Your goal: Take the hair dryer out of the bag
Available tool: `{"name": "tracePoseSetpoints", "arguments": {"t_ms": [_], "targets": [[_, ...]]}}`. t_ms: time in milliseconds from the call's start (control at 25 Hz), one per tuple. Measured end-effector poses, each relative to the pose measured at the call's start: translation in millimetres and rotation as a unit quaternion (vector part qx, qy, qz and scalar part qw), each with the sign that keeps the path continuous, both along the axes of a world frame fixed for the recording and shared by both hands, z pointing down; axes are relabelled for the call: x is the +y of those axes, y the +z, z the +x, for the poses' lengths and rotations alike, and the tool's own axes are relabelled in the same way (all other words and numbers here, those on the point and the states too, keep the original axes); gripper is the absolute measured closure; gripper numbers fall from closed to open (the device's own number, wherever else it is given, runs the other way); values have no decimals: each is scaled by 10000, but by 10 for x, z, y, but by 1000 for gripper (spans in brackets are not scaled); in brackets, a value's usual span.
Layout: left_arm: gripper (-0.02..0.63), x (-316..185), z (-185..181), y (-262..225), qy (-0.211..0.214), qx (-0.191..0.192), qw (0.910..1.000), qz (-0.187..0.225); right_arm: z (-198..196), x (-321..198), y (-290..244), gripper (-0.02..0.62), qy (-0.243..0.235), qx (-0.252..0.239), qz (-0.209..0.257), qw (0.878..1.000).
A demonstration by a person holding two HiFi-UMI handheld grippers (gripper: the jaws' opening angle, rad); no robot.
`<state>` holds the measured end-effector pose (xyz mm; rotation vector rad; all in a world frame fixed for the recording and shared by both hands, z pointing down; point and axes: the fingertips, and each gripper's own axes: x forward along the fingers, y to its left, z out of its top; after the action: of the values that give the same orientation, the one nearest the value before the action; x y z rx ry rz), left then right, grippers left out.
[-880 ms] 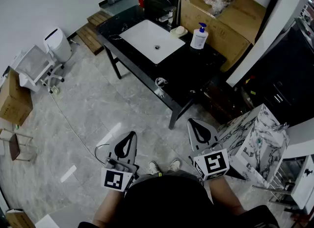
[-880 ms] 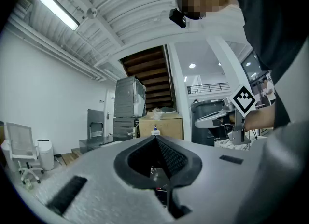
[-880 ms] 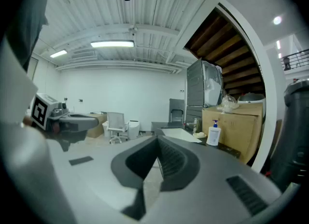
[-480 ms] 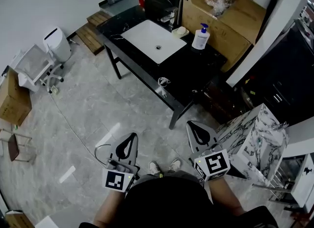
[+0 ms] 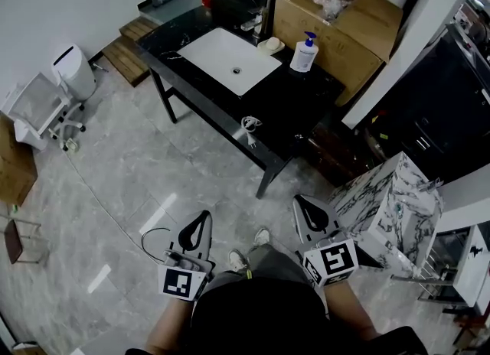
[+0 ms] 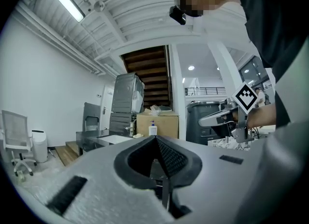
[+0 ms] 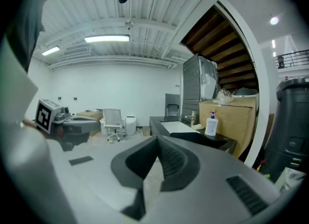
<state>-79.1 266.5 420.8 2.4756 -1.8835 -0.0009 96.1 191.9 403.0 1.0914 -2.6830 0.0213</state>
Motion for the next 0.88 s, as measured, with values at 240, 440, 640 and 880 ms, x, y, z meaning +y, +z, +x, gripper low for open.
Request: {"name": "tracePoseSetpoints", "arguments": {"t_ms": [240,440,640,880], "targets": [[585,-186,-34,92,56,5,10000,-73,-79,-195,102,583,73,-59,-72,9999],[584,-502,-156,120,-23,-53,9999,-126,-216,-555,168,583,-20,-116,-95,9999],[585,-964,-263,126,-92,-84,9998,-145,-345,-1081,217,583,-93,-132,-138,9998],[585,-1641,-422,212,-128,-171,9992,-347,-527,-1756,243,583,-233,-104,-157,9996]]}}
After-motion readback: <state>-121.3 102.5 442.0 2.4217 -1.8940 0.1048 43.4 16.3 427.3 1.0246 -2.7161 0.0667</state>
